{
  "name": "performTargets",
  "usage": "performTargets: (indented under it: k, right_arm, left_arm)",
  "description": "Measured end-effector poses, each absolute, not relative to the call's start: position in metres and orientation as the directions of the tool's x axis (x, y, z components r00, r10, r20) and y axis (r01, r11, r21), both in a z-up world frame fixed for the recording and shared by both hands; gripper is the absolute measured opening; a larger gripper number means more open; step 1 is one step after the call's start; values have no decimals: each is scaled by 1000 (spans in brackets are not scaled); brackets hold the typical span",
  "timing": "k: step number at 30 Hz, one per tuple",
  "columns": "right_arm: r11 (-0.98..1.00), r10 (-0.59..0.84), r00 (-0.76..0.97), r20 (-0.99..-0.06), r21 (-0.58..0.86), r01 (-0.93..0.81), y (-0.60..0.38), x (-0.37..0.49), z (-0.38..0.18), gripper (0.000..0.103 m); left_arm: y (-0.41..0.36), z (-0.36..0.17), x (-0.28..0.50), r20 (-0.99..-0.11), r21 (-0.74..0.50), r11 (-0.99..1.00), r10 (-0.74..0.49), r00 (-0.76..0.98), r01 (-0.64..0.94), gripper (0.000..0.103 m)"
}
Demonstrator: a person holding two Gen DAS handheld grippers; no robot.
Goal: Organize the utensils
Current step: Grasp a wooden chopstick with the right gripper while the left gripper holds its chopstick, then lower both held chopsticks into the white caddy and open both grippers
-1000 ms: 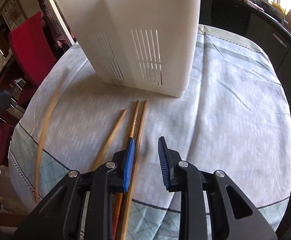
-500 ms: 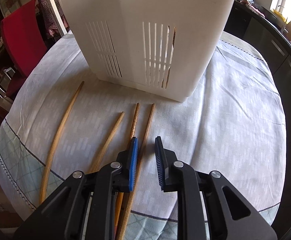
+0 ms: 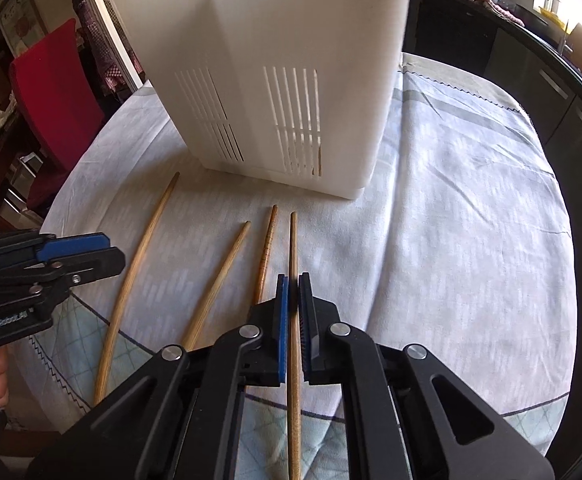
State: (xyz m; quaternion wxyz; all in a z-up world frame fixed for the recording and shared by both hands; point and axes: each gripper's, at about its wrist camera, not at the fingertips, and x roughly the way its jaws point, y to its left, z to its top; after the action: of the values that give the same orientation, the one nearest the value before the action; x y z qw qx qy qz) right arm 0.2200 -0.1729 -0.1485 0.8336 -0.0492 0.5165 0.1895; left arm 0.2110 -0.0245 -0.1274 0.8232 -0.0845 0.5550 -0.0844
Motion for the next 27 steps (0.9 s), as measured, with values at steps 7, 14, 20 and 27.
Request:
performTargets:
  k: [7,14,20,27]
  right_arm:
    - [917,310,418,-854,152,-369,-186,201,-137,6]
    - [911,343,435,-833,181,-371,-224,189,-117,6]
    - [906,373,454,-809,213,-365,-238,185,-108,6]
    - [901,409,507,-759,247,-357,-253,173,-83,6]
  left_arm:
    - [-35,-133,230,-918,-152,988,-151,367,26,35]
    - [-51,-141,241,-931,-65,998,-70,358,24,34]
    - [-60,-142,242,-923,-11,1000,-20,383,26,6]
    - [-52,-118,222,-876,-40,999,-52,479,36,5]
